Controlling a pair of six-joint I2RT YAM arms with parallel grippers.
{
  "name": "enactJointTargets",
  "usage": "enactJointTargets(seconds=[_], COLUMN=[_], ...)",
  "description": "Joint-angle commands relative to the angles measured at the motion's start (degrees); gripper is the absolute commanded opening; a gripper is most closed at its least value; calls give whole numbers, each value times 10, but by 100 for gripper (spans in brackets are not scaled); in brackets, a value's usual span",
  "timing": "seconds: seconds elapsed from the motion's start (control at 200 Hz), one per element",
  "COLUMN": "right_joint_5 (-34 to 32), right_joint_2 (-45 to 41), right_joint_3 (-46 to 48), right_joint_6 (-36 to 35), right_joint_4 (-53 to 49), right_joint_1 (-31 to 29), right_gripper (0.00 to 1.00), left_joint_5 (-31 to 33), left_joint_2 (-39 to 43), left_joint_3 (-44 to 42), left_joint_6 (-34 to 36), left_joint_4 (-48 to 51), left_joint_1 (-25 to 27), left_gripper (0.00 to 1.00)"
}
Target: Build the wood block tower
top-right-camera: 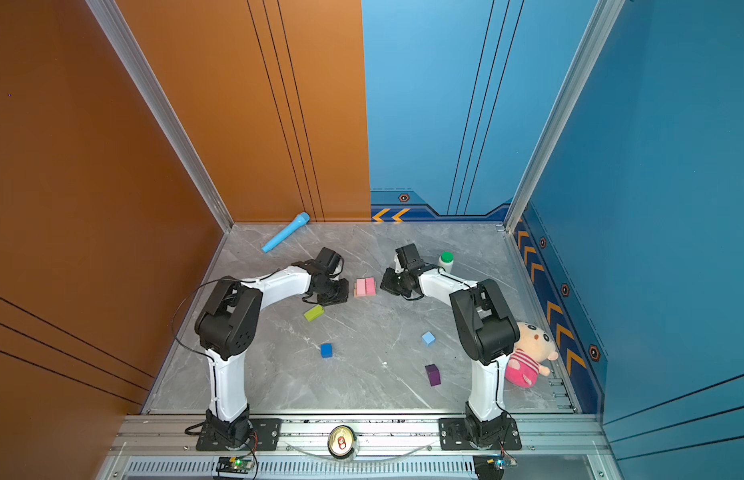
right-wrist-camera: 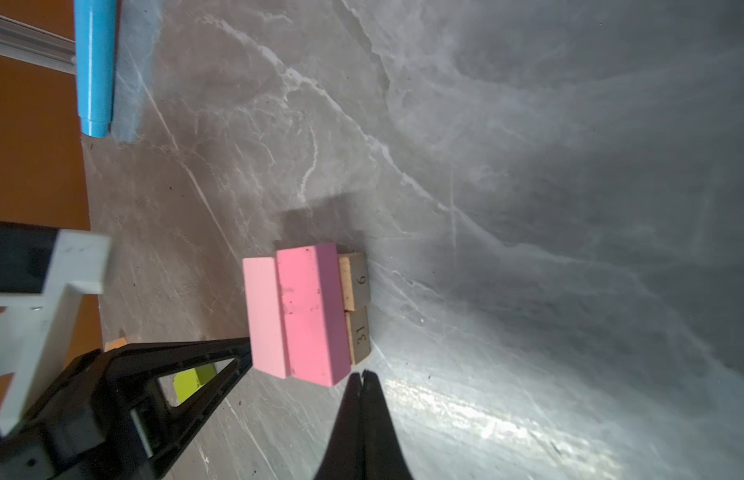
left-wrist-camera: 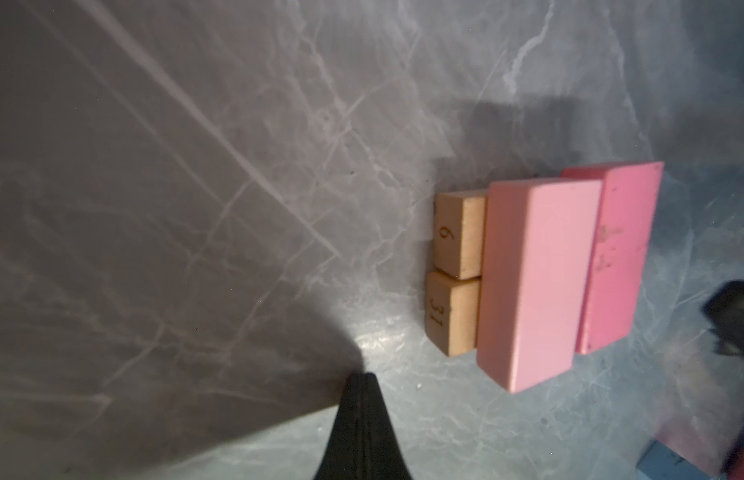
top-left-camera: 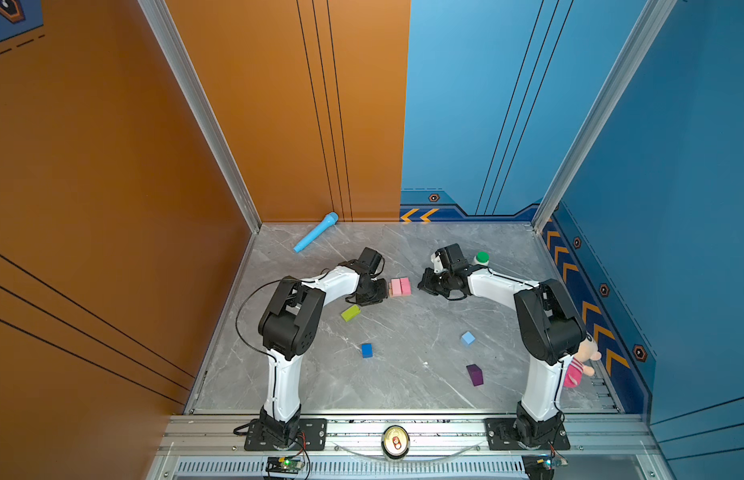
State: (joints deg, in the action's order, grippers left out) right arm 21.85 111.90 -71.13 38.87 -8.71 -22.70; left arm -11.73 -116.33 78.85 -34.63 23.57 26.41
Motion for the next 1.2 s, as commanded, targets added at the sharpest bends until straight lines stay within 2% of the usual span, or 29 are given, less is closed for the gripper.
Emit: enactJointTargets(seconds=[0.0, 1.196], right_joint_5=[5, 13], right_joint_2=[14, 16], right_joint_3=[-7, -10], right_joint_6=[7, 13], right_joint_4=[7, 17], right_joint_1=[4, -7], right_gripper=[0, 0], left_joint_5=[-9, -26], left_joint_2=[-21, -48], left_joint_3=[18, 60], left_joint_6=[-8, -15], left_joint_4=[-4, -5], left_joint_1=[-5, 2], left_gripper=[0, 0])
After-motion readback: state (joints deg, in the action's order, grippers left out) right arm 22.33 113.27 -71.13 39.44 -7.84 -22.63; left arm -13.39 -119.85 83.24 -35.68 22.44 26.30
